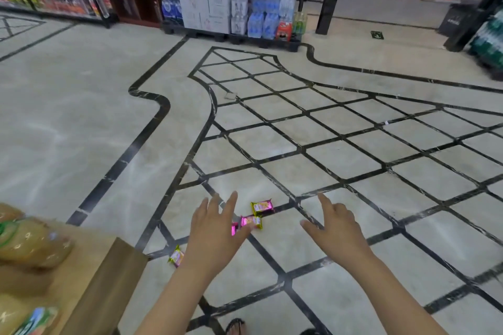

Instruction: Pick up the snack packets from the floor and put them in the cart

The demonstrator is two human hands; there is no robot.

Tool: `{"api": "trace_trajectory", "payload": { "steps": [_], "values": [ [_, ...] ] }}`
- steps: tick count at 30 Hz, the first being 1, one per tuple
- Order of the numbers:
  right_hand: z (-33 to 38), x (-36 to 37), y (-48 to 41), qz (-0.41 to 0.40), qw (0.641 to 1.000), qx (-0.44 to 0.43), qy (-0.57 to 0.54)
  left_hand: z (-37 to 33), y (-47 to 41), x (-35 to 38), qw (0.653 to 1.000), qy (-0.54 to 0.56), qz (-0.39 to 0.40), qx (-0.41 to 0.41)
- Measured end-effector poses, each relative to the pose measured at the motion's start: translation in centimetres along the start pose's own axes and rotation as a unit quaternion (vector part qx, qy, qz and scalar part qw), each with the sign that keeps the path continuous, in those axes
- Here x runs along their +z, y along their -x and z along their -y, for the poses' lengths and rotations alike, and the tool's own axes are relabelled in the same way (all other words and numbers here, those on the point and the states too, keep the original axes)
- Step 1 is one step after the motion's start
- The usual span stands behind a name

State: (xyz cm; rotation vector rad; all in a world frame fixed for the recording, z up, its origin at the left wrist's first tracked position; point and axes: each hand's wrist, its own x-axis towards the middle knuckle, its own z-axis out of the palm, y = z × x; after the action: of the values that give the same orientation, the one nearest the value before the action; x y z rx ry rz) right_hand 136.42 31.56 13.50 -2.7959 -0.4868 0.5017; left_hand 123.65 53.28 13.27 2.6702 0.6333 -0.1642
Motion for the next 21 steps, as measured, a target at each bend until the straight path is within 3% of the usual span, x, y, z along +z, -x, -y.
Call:
{"api": "trace_trajectory", "payload": {
  "steps": [8, 21],
  "values": [
    [-2.6, -1.9, -15.0, 0.04, 0.998, -0.042, 0.024, -2.2, -13.2, 2.3, 0.999, 0.031, -0.004, -0.043],
    [-8.8, -5.0, -40.1, 0.179, 0.935, -0.226, 0.205, -9.6, -27.2, 11.7, 0.957, 0.092, -0.014, -0.275]
  ]
}}
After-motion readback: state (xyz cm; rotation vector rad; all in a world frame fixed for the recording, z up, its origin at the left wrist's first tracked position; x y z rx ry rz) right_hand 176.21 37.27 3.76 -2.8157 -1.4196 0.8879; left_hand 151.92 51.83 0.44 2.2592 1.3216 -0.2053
